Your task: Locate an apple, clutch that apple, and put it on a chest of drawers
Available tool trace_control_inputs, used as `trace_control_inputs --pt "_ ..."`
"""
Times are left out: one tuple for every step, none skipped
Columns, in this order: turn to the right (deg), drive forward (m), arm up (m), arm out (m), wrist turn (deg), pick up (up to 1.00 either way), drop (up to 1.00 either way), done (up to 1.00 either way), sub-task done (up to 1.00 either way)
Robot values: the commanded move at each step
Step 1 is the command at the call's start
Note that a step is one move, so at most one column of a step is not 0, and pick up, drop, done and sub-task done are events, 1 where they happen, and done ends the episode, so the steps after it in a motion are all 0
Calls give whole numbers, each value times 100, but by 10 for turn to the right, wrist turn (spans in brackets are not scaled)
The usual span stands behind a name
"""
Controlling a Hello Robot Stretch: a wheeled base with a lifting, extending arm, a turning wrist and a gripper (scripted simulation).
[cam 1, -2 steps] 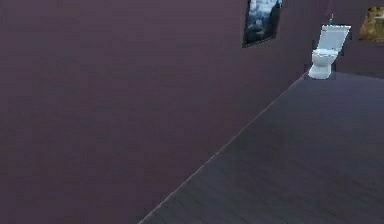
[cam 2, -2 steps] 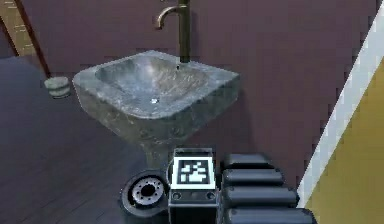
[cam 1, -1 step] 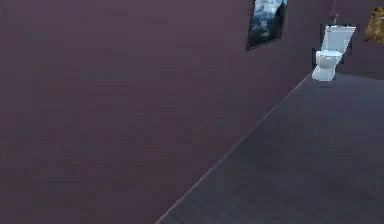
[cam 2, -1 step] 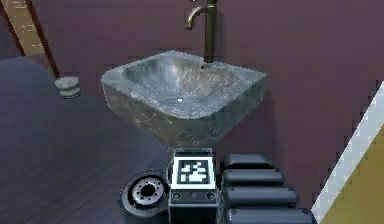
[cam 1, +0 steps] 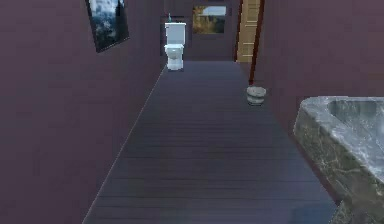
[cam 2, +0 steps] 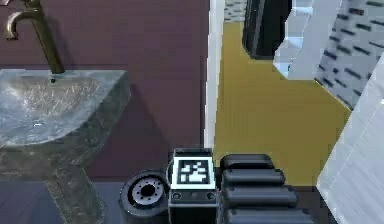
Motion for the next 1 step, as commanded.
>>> trace_control_inputs --pt "0 100 0 0 0 0 0 0 0"
